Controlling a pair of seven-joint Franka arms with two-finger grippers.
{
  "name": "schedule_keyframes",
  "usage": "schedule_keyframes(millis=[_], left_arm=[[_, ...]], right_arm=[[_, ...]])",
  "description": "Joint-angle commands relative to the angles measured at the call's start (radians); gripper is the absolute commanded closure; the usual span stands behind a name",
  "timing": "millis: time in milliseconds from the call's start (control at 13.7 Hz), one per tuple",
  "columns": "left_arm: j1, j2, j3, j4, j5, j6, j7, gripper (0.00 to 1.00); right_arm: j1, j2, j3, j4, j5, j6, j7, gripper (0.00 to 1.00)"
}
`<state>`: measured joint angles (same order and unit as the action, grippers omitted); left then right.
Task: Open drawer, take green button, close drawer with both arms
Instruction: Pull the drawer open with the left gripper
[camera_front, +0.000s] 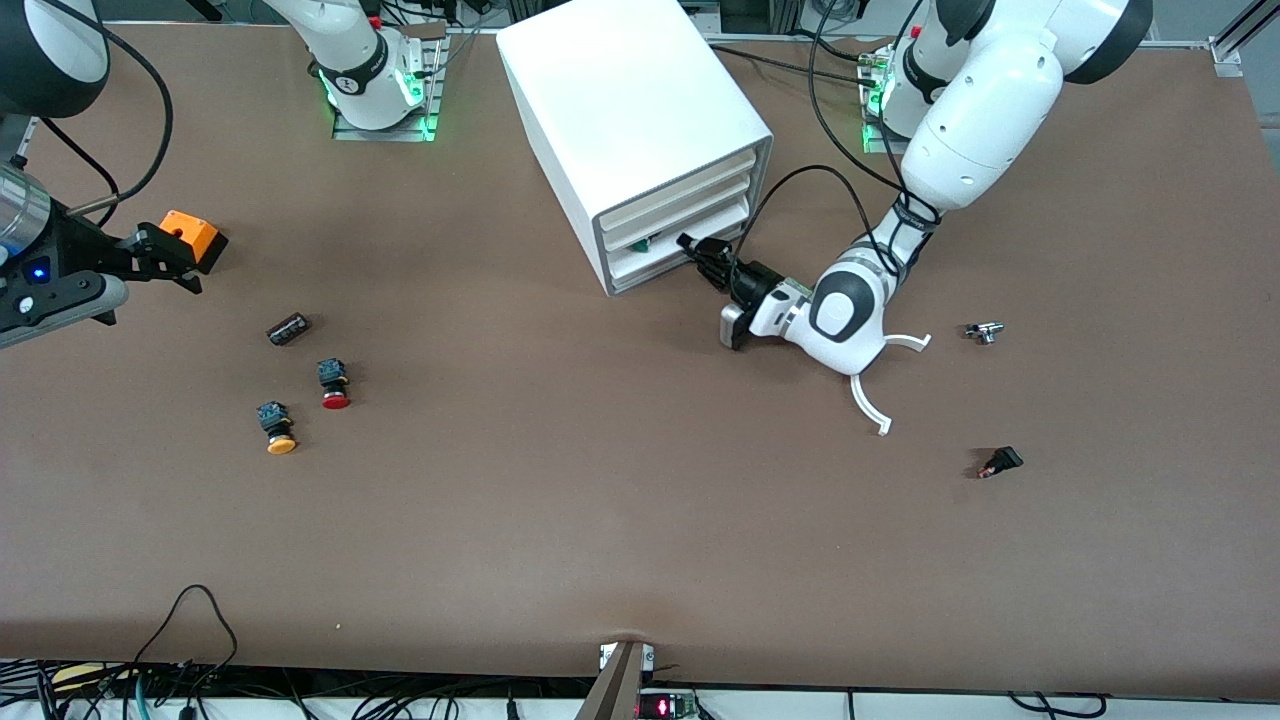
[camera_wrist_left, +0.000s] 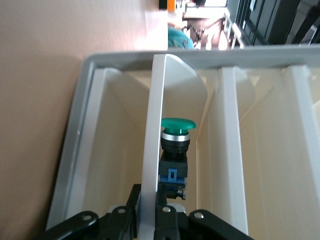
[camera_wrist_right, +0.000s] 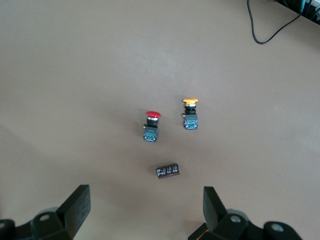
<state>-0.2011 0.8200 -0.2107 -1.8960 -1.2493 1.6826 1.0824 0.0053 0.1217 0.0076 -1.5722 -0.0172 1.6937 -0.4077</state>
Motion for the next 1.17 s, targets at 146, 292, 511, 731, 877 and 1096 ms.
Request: schedule_keyframes(millis=[146,292,511,731,877,1096], left_arm=[[0.054,0.005,-0.001,0.0,-0.145,0.078,0.001,0.95],[0.064,0.008,-0.001,-0.005,-0.185,0.115,0.002,0.94],[0.084,0.019,0.001,-0.006,-0.232,0.121,0.002,0.94],[0.106,0.019,0.002,-0.006,-0.233,0.147,0.001,0.94],[0.107,0.019,0.013,-0.005,-0.233,0.147,0.002,0.94],[0.115,0.018,0.02,-0.006,-0.233,0.149,-0.004,0.84]], right_arm=[[-0.007,0.007,0.009,0.018,-0.014,-0.003,0.0,0.0],[-0.007,0.006,0.009,0.018,-0.007,-0.005,0.001,0.0],[-0.007,0.036,0.009,0.018,-0.001,0.033,-0.012,0.0],[-0.007,0.045,0.009,0.018,-0.001,0.052,-0.014,0.0],[-0.007,0.05,0.009,0.018,-0.003,0.052,-0.014,0.0],[0.002,0.055,0.012,0.011,-0.001,0.04,-0.019,0.0]])
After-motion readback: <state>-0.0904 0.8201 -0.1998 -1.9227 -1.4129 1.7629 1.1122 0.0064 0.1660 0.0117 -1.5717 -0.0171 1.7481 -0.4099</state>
